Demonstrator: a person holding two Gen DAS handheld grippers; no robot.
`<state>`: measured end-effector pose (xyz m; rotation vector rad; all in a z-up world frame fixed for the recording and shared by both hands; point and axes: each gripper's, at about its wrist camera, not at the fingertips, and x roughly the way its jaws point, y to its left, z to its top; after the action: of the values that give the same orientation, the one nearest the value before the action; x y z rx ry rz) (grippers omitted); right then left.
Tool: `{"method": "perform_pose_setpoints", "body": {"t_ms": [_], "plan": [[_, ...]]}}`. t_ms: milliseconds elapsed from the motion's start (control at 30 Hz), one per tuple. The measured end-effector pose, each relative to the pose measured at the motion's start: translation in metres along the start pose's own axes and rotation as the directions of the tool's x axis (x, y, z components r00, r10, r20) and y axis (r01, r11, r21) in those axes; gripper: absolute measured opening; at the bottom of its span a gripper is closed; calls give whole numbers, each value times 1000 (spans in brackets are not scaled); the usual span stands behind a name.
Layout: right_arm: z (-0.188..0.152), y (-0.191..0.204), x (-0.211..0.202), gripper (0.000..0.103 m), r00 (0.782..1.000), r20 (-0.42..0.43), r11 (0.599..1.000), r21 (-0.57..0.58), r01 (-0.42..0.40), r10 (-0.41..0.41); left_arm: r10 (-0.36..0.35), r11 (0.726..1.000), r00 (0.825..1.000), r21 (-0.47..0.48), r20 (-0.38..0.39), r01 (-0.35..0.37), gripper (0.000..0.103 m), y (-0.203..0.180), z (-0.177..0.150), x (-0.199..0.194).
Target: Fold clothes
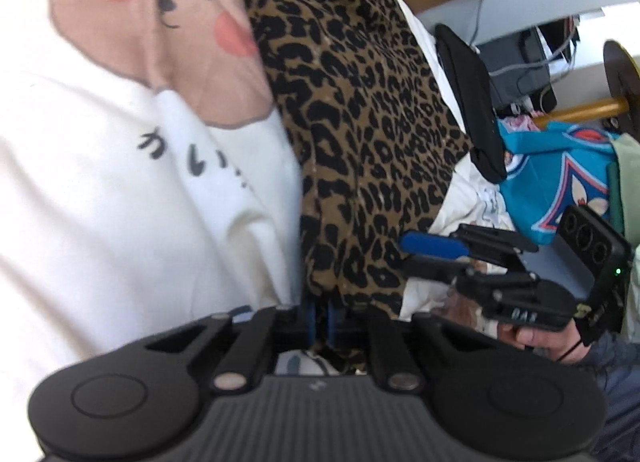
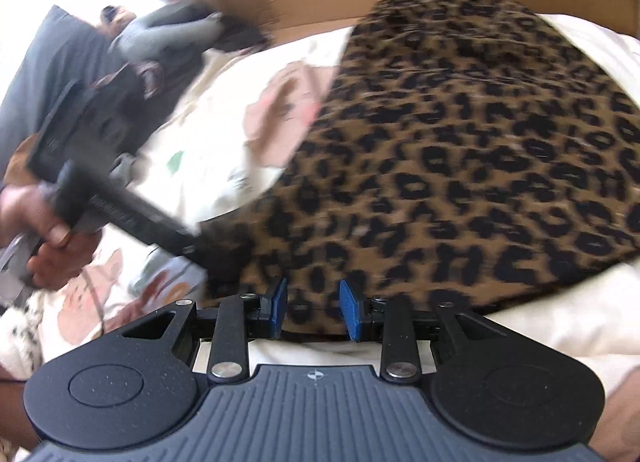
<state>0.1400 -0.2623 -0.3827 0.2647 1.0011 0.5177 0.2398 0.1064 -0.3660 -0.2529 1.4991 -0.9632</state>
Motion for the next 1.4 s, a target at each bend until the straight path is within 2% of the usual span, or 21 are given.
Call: {"method": "perform_pose_setpoints", "body": {"t_ms": [67, 100, 167, 233, 400, 433, 467, 533, 767, 1067, 1200, 1400], "plan": [[2, -10, -5, 34, 999, 18, 999, 22, 26, -26, -16, 1000, 1000, -22, 2, 16, 9, 1, 1, 0], [2, -15, -9, 34, 999, 26, 999, 35, 40, -41, -19, 999, 1000, -32, -4, 19, 13, 0, 2, 3], [4, -26, -14, 34, 997, 42, 996, 63, 68, -70, -48, 997, 999, -55, -15, 48, 29, -1, 2, 9], [7, -36, -17, 34, 993, 58, 991, 93, 94, -99, -69, 996, 997, -58, -18, 68, 32, -5, 1, 16], [12, -65, -32, 35, 978, 103, 970, 183, 159, -179, -107, 990, 994, -96, -35, 103, 32, -4, -4, 30], [12, -71, -36, 35, 974, 112, 964, 202, 173, -198, -117, 988, 992, -107, -36, 113, 28, -2, -5, 32], [13, -77, -40, 35, 969, 120, 957, 221, 187, -217, -120, 987, 992, -112, -39, 115, 18, -1, -6, 32], [13, -89, -47, 35, 958, 135, 941, 262, 213, -254, -121, 986, 992, -119, -40, 115, 11, 1, -9, 32], [14, -139, -70, 36, 915, 164, 867, 415, 275, -369, -130, 984, 991, -124, -18, 127, 9, 0, -11, 28], [7, -176, -71, 37, 915, 166, 805, 549, 225, -369, -100, 990, 995, -105, -18, 97, 8, 4, -9, 26], [6, -179, -72, 37, 911, 175, 797, 563, 218, -373, -92, 990, 995, -110, -21, 90, 8, 5, -9, 27], [13, -185, -70, 36, 909, 174, 807, 543, 232, -378, -77, 992, 997, -105, -24, 74, 8, 5, -9, 30]]}}
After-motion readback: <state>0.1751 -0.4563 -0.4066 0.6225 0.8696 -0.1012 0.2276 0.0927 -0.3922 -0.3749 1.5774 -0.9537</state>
